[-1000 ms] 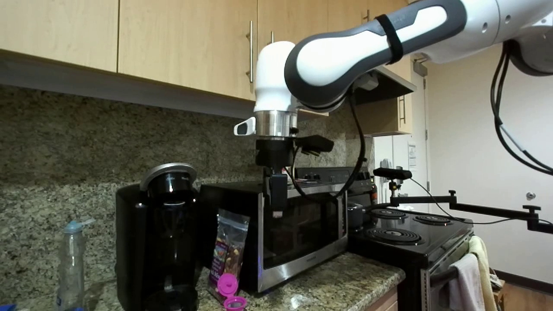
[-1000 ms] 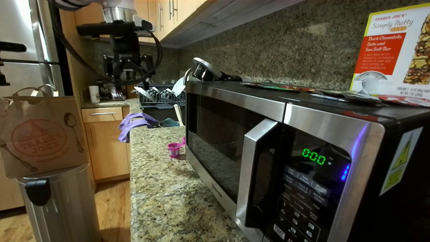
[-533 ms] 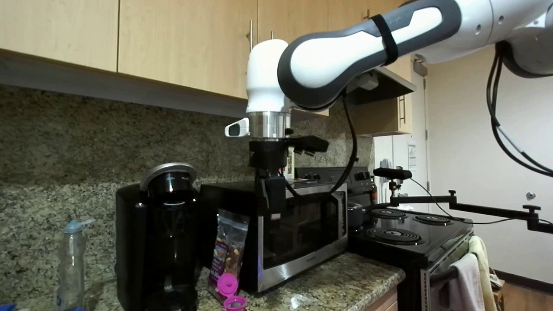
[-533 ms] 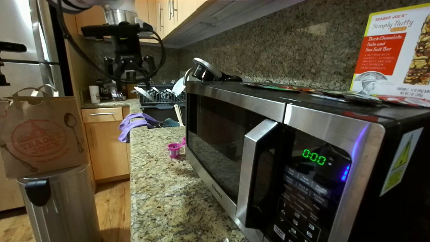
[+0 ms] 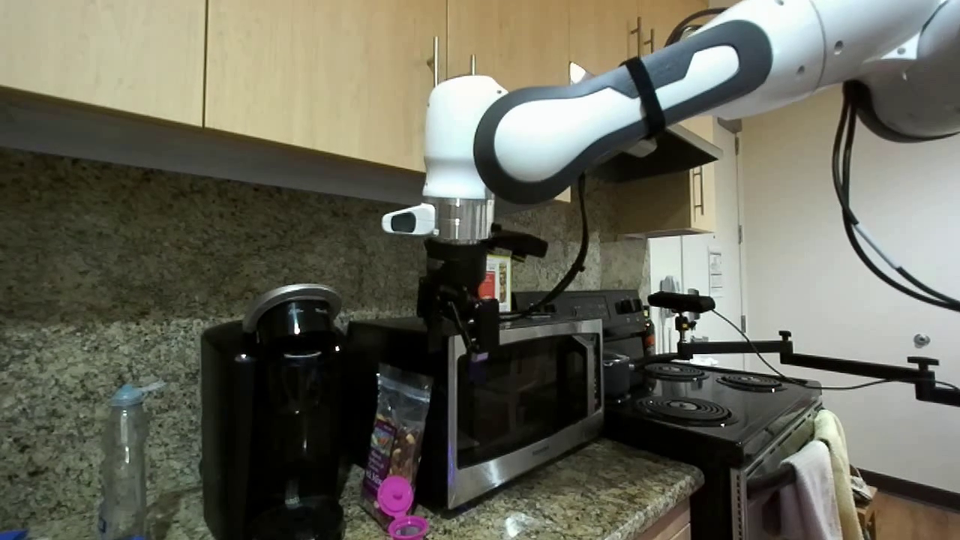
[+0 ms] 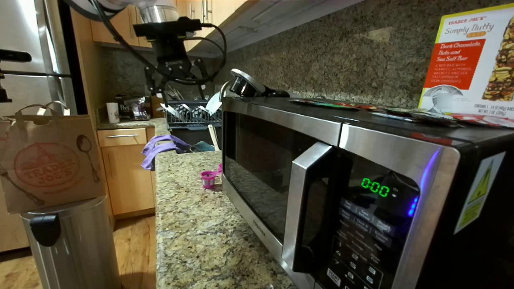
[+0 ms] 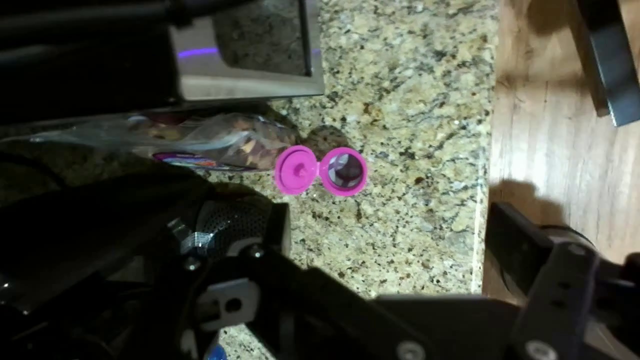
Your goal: Pick the sachet and put it on the microwave
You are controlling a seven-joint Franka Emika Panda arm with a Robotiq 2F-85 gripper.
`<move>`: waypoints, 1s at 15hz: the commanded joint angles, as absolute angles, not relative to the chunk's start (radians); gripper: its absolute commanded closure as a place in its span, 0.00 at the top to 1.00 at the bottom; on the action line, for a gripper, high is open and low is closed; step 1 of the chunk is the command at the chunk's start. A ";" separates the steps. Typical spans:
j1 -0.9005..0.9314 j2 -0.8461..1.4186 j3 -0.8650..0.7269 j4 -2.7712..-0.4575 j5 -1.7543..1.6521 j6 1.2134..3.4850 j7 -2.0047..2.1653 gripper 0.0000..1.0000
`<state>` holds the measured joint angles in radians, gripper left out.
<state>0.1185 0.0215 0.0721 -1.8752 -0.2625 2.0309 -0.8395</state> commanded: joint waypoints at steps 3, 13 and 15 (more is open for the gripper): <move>0.091 0.061 0.069 -1.871 -0.273 2.138 -0.948 1.00; 0.112 0.159 0.085 -1.784 -0.440 1.961 -0.991 1.00; 0.119 0.187 0.095 -1.763 -0.459 1.937 -1.017 1.00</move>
<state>0.1128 0.1346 0.0781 -1.8229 -0.4118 1.9937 -0.9747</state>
